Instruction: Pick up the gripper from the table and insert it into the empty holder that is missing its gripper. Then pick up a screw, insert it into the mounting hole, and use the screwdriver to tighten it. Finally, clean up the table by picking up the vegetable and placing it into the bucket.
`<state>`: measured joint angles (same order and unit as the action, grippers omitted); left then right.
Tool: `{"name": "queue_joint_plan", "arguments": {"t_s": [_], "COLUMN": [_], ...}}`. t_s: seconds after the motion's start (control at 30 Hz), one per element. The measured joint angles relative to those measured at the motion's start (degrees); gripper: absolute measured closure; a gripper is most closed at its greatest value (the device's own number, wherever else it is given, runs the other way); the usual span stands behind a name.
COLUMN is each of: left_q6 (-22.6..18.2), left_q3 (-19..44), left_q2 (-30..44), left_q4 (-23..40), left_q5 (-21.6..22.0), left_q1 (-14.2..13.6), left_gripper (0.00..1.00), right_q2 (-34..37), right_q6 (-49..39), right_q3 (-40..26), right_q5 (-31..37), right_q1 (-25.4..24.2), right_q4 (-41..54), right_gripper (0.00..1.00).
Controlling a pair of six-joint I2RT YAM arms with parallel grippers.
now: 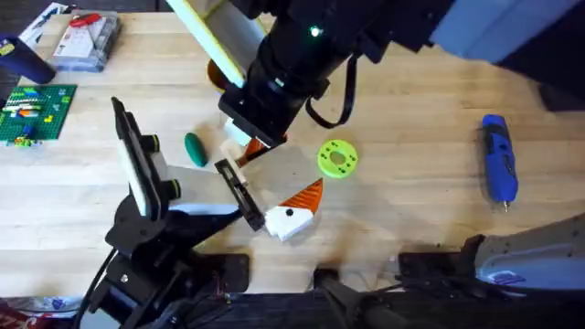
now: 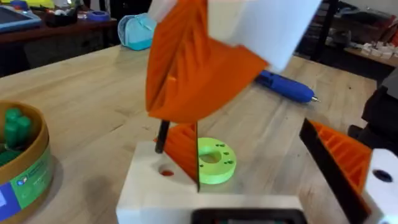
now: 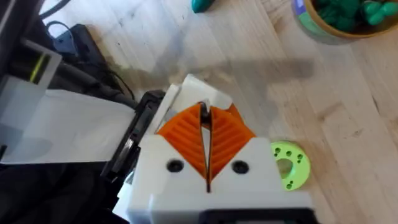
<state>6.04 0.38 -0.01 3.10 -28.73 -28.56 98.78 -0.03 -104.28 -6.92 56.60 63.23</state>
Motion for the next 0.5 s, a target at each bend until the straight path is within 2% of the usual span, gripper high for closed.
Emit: {"name": "queue_joint_plan", "arguments": {"t_s": [0.5], "left_q6": [0.0], "left_q3": [0.0], "left_q2": [0.02], "left_q4": [0.0], "left_q5": [0.0], "left_q1": [0.0], "left_gripper": [0.006], "right_q2": [1.86], "right_q6": [0.0], "right_q3": [-0.15], "right_q5": [-0.04], "right_q1": [0.24], "right_q4": [1.11], "right_gripper": [0.996]}}
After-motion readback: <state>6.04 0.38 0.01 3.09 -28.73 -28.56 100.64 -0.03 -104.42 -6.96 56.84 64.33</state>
